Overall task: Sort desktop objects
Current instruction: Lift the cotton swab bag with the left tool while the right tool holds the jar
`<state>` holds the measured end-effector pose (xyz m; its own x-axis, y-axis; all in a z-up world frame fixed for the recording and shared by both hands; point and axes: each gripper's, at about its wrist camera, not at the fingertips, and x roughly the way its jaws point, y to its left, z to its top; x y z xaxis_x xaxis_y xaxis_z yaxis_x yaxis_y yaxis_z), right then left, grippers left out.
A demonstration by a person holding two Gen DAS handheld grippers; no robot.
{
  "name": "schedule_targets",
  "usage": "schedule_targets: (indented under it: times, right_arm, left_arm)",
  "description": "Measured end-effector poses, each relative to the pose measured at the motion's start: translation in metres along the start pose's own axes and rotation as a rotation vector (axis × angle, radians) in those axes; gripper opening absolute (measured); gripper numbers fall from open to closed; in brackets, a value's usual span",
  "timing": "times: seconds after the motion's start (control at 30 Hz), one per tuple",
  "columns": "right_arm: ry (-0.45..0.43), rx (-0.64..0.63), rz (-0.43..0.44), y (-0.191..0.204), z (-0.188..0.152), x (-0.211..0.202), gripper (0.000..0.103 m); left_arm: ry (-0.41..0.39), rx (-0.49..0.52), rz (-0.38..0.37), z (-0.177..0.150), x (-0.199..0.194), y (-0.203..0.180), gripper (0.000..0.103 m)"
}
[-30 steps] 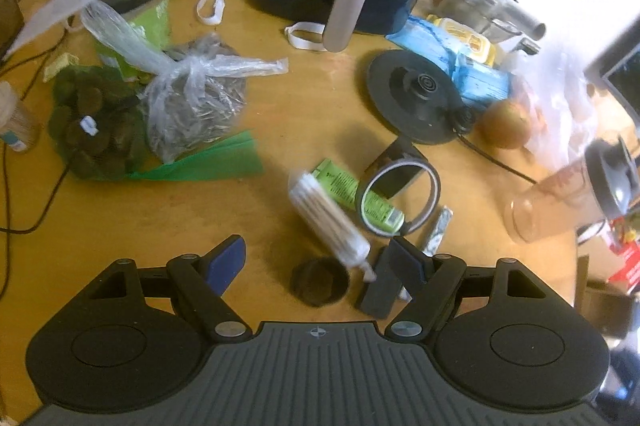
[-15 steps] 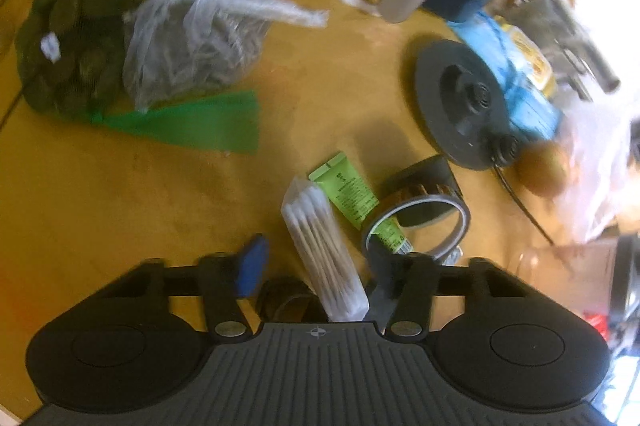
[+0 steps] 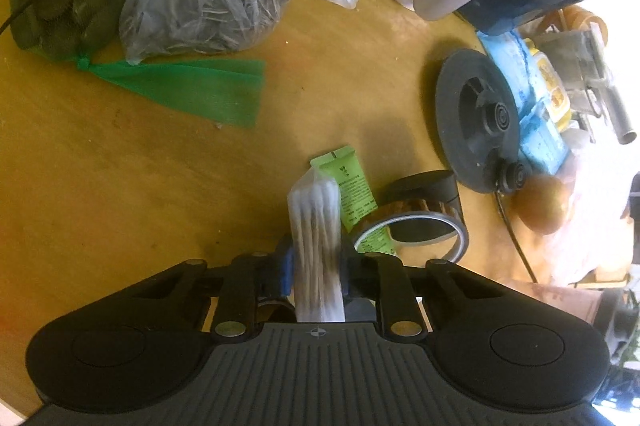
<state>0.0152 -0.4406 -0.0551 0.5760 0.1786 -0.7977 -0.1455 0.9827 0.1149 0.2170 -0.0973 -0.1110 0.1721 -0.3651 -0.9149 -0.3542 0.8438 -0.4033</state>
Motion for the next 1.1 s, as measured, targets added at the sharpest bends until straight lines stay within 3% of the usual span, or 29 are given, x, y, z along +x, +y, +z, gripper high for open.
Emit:
schedule_targets:
  times: [0.27, 0.6, 0.77, 1.1]
  right_arm:
    - [0.004, -0.004, 0.004, -0.005, 0.000, 0.002, 0.064]
    - [0.003, -0.031, 0.021, 0.002, 0.002, 0.003, 0.064]
    - [-0.011, -0.054, 0.023, 0.014, 0.005, 0.000, 0.064]
    - [-0.031, -0.032, 0.010, 0.038, 0.009, -0.013, 0.064]
  left_arm:
    - [-0.029, -0.004, -0.026, -0.003, -0.011, 0.000, 0.020]
    - [-0.093, 0.074, -0.076, -0.016, -0.049, 0.001, 0.020]
    - [-0.140, 0.159, -0.076, -0.026, -0.070, -0.001, 0.020]
    - [-0.278, 0.378, 0.016, -0.064, -0.116, -0.001, 0.020]
